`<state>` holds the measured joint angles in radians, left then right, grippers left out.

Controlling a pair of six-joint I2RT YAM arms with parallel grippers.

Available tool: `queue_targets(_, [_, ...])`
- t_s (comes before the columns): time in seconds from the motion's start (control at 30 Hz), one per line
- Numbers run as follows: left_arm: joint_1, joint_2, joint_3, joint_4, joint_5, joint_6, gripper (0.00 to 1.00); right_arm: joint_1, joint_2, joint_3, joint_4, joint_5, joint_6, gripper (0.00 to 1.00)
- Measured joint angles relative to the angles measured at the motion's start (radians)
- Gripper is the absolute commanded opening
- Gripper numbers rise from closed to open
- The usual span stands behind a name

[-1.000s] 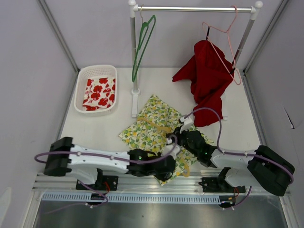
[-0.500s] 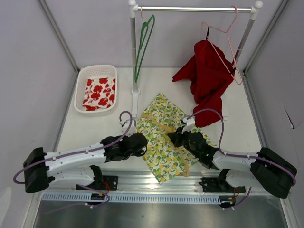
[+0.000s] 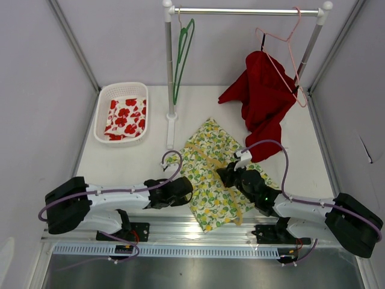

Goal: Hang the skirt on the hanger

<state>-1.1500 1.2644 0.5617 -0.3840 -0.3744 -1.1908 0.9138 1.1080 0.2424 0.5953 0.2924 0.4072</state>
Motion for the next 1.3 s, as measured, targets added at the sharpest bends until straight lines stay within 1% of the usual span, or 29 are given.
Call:
queue_targets(0.1, [0.000,0.015,-0.015,0.012,0.016,-0.014,0.25,0.001,0.006,0.000,0.007,0.010,-0.002,0.00])
queue_targets(0.13, [0.000,0.014,-0.016,0.016,0.020,-0.014,0.21,0.001,0.010,0.000,0.012,0.013,-0.003,0.00])
queue_targets(0.17, [0.000,0.014,-0.016,0.017,0.022,-0.014,0.20,0.001,0.015,0.000,0.018,0.016,-0.005,0.00])
queue_targets(0.23, [0.000,0.011,-0.016,0.013,0.024,-0.014,0.21,0.001,0.025,0.000,0.030,0.019,-0.009,0.00])
queue_targets(0.3, [0.000,-0.003,-0.015,-0.003,0.024,-0.011,0.28,0.001,0.034,0.000,0.043,0.019,-0.009,0.00])
queue_targets(0.4, [0.000,-0.065,-0.005,-0.048,0.018,-0.005,0.30,0.001,0.039,0.000,0.049,0.019,-0.009,0.00])
queue_targets(0.5, [0.000,-0.153,0.029,-0.082,0.008,0.005,0.35,0.001,0.039,0.000,0.050,0.019,-0.009,0.00])
queue_targets(0.53, [0.000,-0.172,0.042,-0.081,0.006,0.012,0.40,0.001,0.039,0.000,0.050,0.019,-0.009,0.00])
queue_targets(0.63, [-0.002,-0.168,0.065,-0.039,0.006,0.033,0.45,0.001,0.039,0.000,0.050,0.019,-0.009,0.00])
queue_targets(0.67, [-0.003,-0.150,0.065,-0.009,0.009,0.042,0.46,0.001,0.039,0.000,0.050,0.020,-0.009,0.00])
queue_targets(0.7, [-0.005,-0.121,0.065,0.023,0.011,0.048,0.45,0.001,0.039,0.000,0.050,0.021,-0.009,0.00])
queue_targets(0.77, [-0.008,-0.041,0.065,0.084,0.022,0.050,0.38,0.001,0.039,0.000,0.050,0.022,-0.009,0.00])
queue_targets(0.8, [-0.009,0.003,0.064,0.111,0.031,0.050,0.34,0.001,0.039,0.000,0.050,0.022,-0.010,0.00])
queue_targets(0.83, [-0.009,0.047,0.064,0.136,0.044,0.048,0.24,0.001,0.039,0.000,0.050,0.022,-0.013,0.00])
queue_targets(0.93, [-0.017,0.136,0.051,0.177,0.077,0.034,0.14,0.002,0.039,0.000,0.051,0.022,-0.020,0.00])
queue_targets(1.0, [-0.024,0.151,0.041,0.193,0.082,0.014,0.11,0.002,0.039,0.000,0.052,0.023,-0.025,0.00])
queue_targets(1.3, [-0.030,0.124,0.002,0.221,0.098,-0.048,0.09,0.002,0.053,0.004,0.069,0.045,-0.081,0.00])
